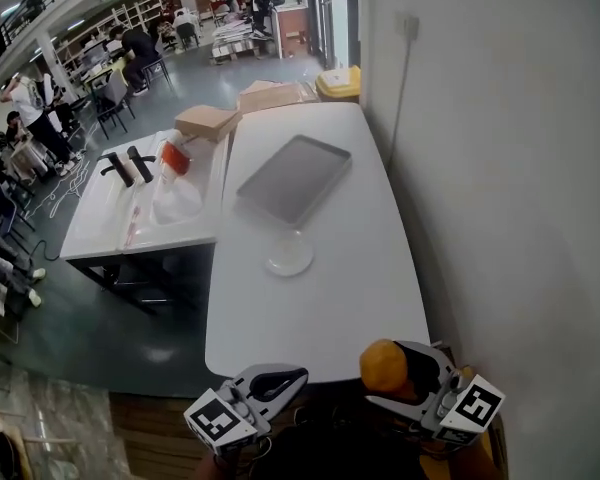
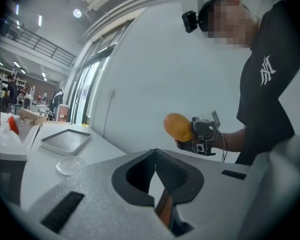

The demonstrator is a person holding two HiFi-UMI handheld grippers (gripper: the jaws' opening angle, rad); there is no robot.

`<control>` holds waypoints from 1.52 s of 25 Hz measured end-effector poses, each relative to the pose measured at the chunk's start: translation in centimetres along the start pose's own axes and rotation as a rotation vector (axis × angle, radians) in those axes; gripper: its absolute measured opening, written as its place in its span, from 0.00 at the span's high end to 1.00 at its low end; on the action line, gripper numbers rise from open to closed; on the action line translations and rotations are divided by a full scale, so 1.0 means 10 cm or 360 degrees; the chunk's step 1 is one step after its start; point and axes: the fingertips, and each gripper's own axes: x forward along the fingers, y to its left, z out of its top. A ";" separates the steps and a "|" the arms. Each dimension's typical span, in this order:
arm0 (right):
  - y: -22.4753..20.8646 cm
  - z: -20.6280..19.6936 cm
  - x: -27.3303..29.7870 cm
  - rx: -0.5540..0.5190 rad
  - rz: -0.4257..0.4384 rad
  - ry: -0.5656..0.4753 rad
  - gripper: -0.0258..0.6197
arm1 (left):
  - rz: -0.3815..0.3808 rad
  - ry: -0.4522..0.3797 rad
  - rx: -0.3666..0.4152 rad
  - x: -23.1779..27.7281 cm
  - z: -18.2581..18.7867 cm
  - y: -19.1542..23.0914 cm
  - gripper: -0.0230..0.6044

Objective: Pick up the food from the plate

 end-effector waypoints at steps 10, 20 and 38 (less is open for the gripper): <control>0.11 -0.03 0.09 0.0035 0.0208 -0.0090 0.39 | 0.0125 -0.0011 -0.0003 -0.06 -0.14 -0.15 0.96; 0.18 -0.14 0.27 0.0004 0.0308 -0.0063 0.39 | 0.0225 -0.0016 -0.0008 -0.18 -0.19 -0.10 0.95; 0.38 -0.19 0.21 -0.0033 0.0363 0.0006 0.39 | 0.0193 0.0009 0.0019 -0.29 -0.19 -0.29 0.96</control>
